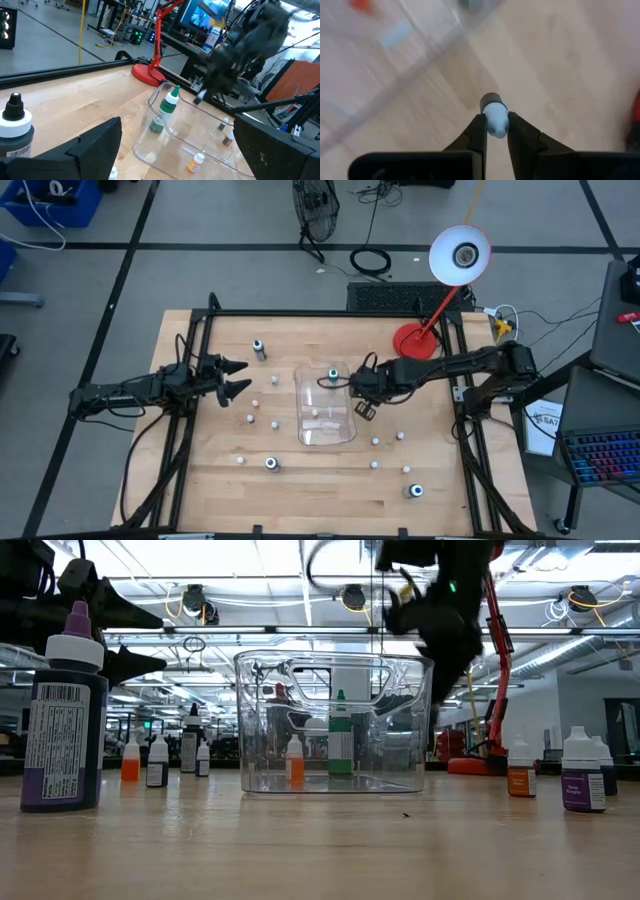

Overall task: Pick & Place food coloring
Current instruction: Put the small black food coloring bottle into the transparent bin

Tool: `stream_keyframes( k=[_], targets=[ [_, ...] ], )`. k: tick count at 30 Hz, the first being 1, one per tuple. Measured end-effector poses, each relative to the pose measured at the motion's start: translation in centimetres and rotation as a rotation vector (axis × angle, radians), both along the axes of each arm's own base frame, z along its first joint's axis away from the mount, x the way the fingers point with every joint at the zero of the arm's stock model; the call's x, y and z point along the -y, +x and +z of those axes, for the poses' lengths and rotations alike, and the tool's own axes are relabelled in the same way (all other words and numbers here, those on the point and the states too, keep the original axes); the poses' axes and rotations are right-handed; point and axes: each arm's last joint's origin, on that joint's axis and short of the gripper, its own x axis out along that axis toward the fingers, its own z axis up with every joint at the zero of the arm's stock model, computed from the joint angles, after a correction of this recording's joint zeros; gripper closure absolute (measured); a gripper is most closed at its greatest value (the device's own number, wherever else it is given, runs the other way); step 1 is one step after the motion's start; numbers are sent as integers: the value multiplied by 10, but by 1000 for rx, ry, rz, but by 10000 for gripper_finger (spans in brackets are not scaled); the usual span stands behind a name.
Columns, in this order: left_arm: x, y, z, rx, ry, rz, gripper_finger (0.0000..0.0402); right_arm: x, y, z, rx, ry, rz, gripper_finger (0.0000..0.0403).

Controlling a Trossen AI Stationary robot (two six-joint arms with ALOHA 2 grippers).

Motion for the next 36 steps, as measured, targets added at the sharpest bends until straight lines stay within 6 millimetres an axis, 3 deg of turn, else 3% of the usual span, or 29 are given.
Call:
stream_keyframes(
  k=[7, 13, 20, 24, 30, 36],
  targets=[
    [0, 0, 0, 0, 0, 0, 23, -4, 25, 72, 205, -113, 105, 365],
    [0, 0, 0, 0, 0, 0, 23, -5, 57, 97, 236, -155, 211, 365],
    [0, 0, 0, 0, 0, 0, 23, 0, 113, 87, 130, -132, 343, 365],
    [0, 0, 0, 0, 0, 0, 23, 13, 137, 68, 66, -56, 374, 365],
    [0, 0, 0, -1, 0, 0, 23, 33, 154, 30, -17, 30, 368, 365],
    [0, 0, 0, -1, 0, 0, 23, 38, 164, -3, -95, 66, 383, 365]
  ],
)
